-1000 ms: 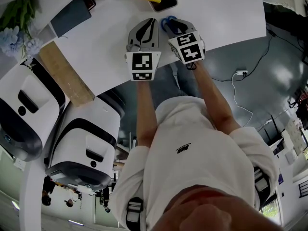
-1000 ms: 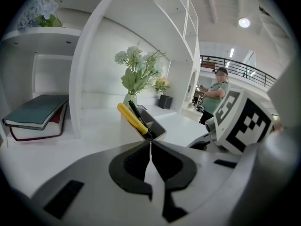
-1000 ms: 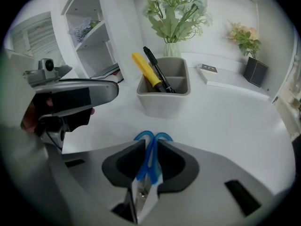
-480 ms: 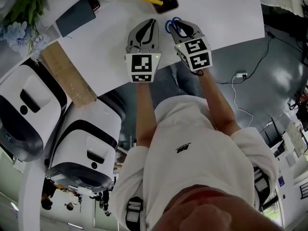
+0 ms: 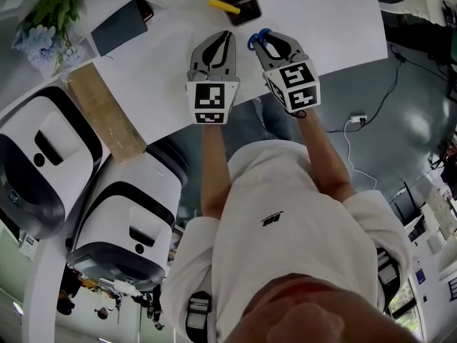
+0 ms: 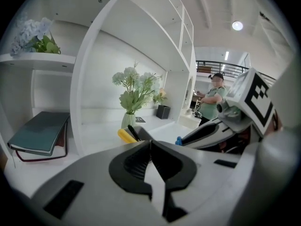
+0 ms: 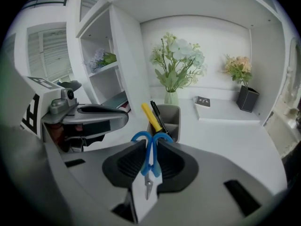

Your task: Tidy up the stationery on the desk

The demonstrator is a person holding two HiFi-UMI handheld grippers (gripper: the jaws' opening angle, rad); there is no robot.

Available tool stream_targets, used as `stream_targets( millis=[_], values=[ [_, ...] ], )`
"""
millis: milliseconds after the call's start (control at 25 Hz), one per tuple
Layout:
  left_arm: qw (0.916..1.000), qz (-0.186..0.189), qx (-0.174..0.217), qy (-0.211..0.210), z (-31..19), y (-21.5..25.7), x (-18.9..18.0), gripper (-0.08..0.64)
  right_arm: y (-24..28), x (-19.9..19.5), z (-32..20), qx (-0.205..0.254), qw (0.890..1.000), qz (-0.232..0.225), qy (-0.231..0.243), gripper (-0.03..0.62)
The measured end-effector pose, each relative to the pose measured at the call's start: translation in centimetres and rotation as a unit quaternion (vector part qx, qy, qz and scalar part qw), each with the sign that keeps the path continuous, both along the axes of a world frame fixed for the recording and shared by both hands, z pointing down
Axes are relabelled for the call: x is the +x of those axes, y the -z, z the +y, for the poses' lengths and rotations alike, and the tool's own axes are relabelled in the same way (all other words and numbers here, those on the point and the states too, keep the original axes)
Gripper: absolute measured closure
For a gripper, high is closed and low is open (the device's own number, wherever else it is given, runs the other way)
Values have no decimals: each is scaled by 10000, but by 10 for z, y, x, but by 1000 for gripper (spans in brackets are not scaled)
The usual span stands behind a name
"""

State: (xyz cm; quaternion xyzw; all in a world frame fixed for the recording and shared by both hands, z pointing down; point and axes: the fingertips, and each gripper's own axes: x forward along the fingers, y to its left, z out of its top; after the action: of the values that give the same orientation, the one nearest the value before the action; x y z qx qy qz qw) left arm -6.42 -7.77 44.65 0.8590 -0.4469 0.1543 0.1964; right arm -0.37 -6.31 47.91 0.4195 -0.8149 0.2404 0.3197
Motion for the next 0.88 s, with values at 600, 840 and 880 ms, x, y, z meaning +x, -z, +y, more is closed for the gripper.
stream_targets(
  millis=[600, 840, 880],
  values=[
    [9995, -33, 243, 188, -7, 30, 2, 560, 70, 2, -47, 884, 9944, -558, 120, 532],
    [9989, -92, 261, 381, -14, 37, 3, 560, 83, -6, -66, 1070, 9904, -777, 390, 532],
    [9987, -101, 261, 418, -16, 37, 3, 560, 84, -8, -69, 1091, 9897, -818, 434, 531]
  ],
)
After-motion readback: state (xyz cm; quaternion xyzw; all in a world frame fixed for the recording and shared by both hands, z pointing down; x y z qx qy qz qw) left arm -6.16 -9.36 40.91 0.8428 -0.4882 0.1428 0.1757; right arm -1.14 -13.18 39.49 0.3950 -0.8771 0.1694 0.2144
